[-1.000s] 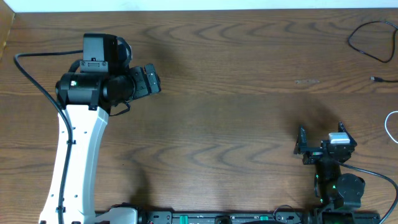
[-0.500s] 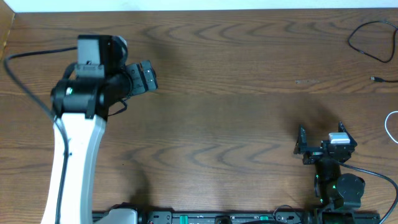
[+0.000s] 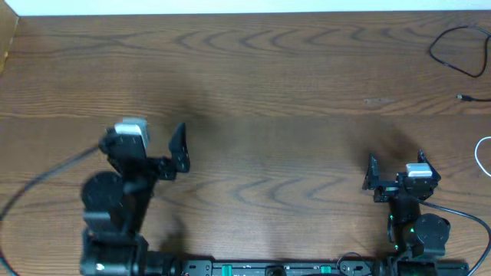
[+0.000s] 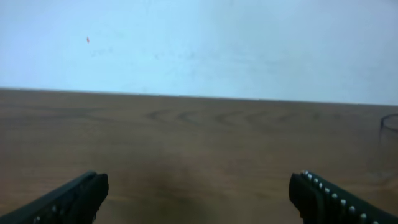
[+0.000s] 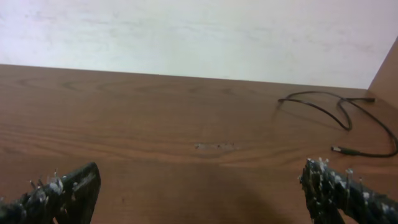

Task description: Untangle cables

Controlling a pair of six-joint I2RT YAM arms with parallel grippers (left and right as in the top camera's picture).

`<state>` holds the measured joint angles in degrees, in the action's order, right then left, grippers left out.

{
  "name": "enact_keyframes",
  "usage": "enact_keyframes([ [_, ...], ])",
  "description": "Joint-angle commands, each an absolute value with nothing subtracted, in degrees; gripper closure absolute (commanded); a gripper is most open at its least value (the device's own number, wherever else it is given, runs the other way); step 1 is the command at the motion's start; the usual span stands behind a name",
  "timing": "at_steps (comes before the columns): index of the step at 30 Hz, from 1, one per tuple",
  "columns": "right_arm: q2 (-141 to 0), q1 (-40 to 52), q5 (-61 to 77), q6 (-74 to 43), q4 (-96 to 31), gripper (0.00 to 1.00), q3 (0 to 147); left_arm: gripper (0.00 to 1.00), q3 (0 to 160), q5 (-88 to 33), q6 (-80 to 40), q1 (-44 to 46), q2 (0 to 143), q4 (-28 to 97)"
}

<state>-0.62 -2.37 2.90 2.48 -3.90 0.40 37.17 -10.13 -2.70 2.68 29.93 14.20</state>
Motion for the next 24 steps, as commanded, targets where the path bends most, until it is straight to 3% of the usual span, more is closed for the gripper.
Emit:
enact_keyframes([
  [1,-0.3,-2.2,2.5,1.8,-4.1,0.01,0.3,0.02,26.7,-9.4,0.1,2.7,23.0,7.5],
  [11,-0.3,-2.2,2.5,1.8,-4.1,0.01,0.3,0.02,6.0,-5.9,0.4,2.7,7.9,-2.3],
  [24,-0.3,-2.2,2.5,1.8,-4.1,0.01,0.3,0.02,0.2,-3.8,0.4,2.7,0.1,3.8],
])
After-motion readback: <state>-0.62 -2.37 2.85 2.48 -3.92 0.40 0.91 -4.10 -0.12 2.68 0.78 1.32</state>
